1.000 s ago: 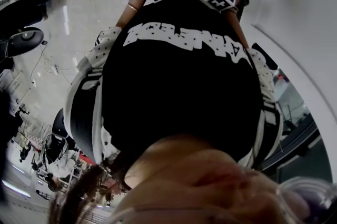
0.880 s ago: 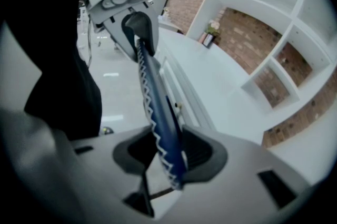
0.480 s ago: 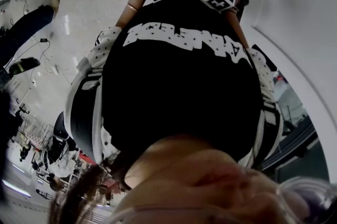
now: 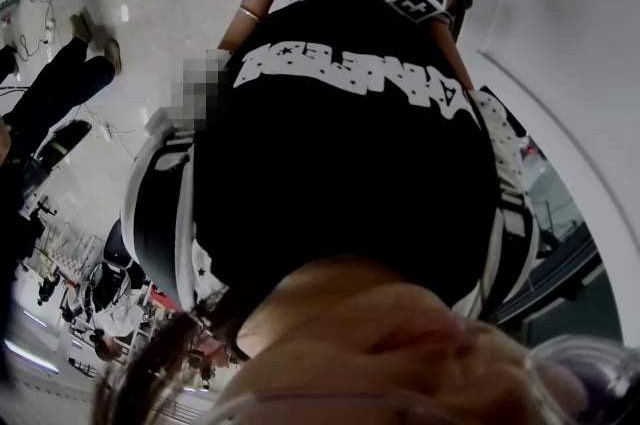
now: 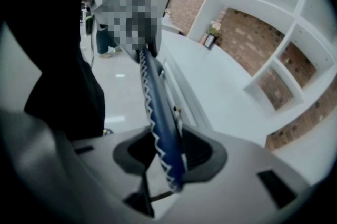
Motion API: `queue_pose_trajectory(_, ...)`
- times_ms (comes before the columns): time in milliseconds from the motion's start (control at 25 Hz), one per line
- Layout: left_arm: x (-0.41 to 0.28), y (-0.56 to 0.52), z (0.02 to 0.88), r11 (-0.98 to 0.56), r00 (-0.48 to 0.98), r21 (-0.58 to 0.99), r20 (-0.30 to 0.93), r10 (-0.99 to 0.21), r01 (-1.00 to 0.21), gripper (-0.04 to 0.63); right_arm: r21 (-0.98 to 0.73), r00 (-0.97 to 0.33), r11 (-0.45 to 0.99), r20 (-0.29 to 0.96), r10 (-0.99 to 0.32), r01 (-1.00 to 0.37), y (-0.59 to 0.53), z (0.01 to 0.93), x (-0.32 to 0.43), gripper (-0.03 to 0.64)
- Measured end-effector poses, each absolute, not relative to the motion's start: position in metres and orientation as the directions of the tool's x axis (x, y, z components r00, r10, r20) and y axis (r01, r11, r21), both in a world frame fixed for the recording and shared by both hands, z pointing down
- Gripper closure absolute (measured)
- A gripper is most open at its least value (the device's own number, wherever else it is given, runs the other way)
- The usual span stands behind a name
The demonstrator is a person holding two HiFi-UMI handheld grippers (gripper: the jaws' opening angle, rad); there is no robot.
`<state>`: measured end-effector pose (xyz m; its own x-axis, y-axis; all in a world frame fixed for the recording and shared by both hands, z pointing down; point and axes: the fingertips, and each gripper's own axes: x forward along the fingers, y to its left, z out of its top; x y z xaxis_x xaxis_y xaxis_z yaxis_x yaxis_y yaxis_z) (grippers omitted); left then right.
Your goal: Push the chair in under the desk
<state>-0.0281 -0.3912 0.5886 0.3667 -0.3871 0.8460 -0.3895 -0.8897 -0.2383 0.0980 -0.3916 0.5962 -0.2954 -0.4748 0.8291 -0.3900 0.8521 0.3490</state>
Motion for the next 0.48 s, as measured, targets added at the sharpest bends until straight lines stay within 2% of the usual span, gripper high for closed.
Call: queue_pose_trajectory(480, -0.0352, -0.3955, 0.5971, -0.877, 0.366, -0.233, 0.840, -0.399, -0.421, 0.400, 0.341, -0.318, 0.867, 0.829, -0.460, -0.363, -0.3908, 0.6043, 0.0908, 0.468)
